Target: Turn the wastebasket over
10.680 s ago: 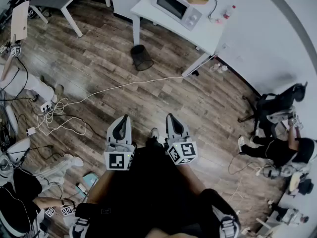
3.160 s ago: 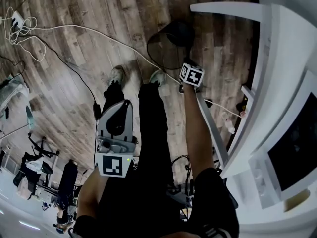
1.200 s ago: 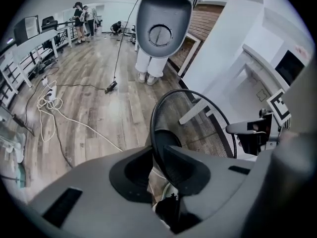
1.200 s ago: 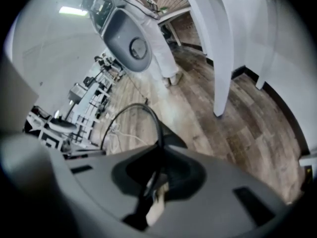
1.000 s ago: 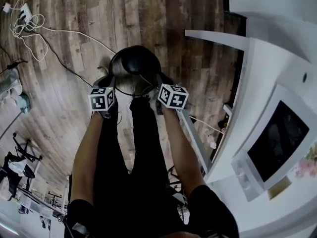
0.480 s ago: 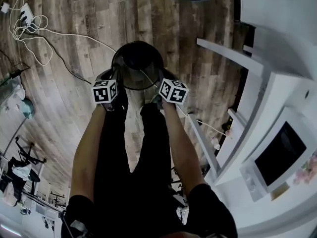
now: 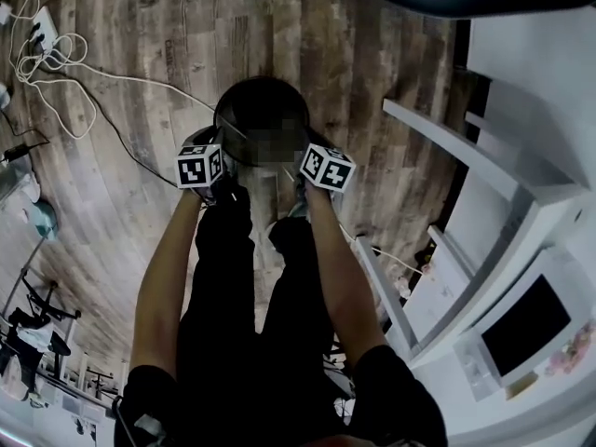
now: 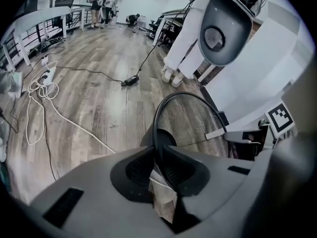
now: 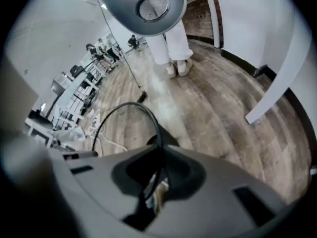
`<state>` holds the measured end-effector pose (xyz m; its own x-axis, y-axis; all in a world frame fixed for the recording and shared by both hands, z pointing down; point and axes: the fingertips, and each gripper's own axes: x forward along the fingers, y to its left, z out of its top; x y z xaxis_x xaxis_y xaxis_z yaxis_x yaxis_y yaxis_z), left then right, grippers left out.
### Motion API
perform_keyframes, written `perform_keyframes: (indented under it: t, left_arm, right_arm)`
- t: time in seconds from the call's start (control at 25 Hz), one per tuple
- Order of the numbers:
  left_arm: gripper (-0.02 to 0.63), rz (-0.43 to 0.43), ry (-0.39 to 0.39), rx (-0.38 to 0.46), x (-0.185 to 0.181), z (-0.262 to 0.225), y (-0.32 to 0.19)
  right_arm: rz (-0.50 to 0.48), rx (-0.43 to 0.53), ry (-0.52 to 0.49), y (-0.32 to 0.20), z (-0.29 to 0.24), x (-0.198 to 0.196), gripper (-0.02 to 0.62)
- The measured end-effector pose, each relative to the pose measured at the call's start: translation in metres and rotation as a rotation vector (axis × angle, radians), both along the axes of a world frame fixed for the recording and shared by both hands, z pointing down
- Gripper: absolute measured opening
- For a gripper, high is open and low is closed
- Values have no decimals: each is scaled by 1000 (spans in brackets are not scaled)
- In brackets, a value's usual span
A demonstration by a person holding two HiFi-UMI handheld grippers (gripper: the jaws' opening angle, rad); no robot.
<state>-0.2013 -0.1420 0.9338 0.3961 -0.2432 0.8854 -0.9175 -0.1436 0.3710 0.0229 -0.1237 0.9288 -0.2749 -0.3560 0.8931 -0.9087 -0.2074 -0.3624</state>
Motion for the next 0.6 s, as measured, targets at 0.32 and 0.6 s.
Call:
perform_keyframes:
  t: [0.32,0.6]
  left_arm:
    - [78,-33,27,-18,-3,42,-9]
    - [83,-40,34,-38,-3,56,-1]
  right_arm:
    - [-2,-26,4,-7,40,-3,54]
    - [-8,-34,36,-3,52,-3,55]
